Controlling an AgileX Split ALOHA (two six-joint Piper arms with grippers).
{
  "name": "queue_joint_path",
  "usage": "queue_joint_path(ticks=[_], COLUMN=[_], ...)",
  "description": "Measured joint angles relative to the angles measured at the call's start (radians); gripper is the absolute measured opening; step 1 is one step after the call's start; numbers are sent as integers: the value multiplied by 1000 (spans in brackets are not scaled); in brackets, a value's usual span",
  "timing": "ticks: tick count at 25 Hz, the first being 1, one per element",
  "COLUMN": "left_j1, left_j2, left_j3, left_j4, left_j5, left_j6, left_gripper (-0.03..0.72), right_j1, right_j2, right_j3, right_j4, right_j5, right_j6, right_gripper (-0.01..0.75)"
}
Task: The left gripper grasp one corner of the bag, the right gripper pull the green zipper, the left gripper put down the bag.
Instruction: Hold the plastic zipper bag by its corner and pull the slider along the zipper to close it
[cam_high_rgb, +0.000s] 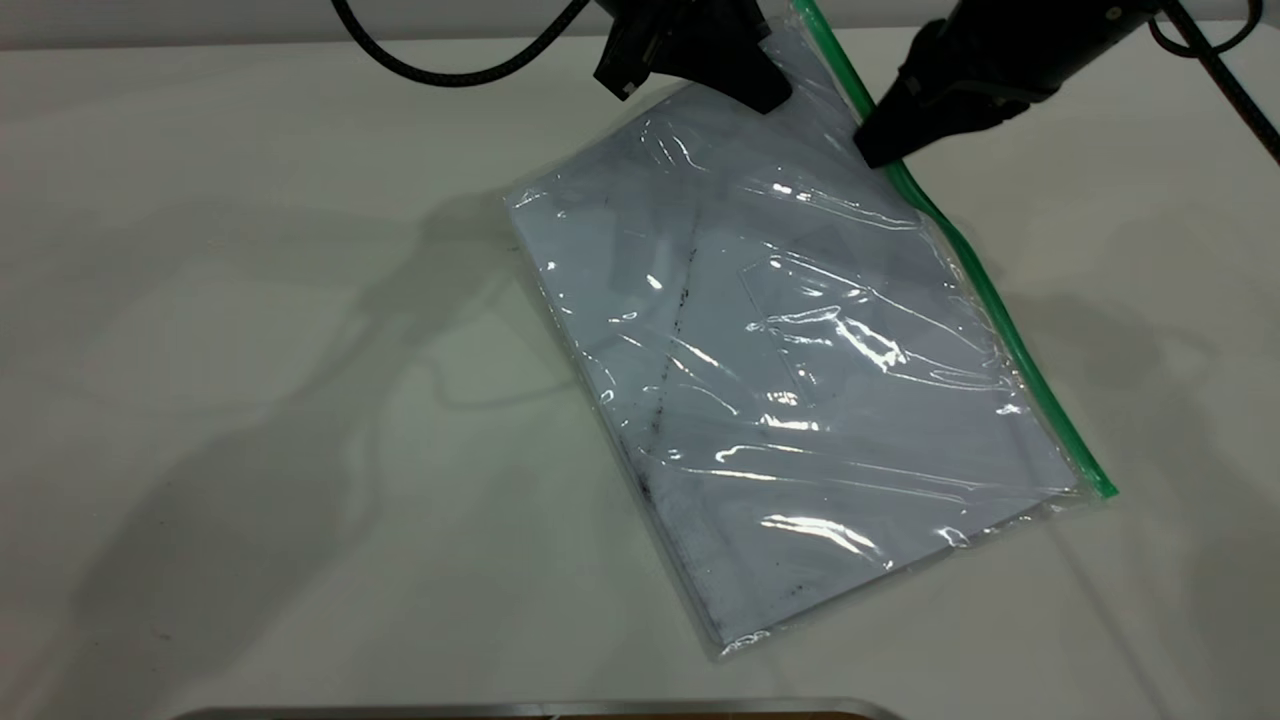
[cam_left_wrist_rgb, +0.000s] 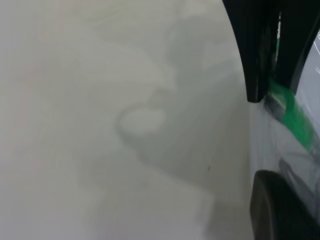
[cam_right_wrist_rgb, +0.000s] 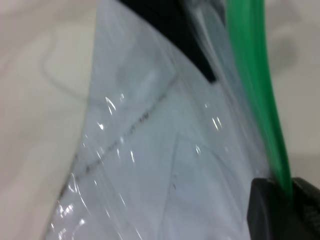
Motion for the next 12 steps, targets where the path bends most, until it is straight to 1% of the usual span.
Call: queue_joint_path(ticks=[5, 12], left_j1=[27, 118], left_j2=[-1, -10], left_j3=[0, 0], left_j4=[-17, -21], left_j5=[13, 18], left_j6=[-23, -71], left_gripper=[51, 51], right_j1=[0, -2], right_j2=[6, 16], right_j3=[0, 2], right_j4=[-80, -232], right_j5=[-18, -18], right_j6=[86, 183], right_gripper=[48, 52])
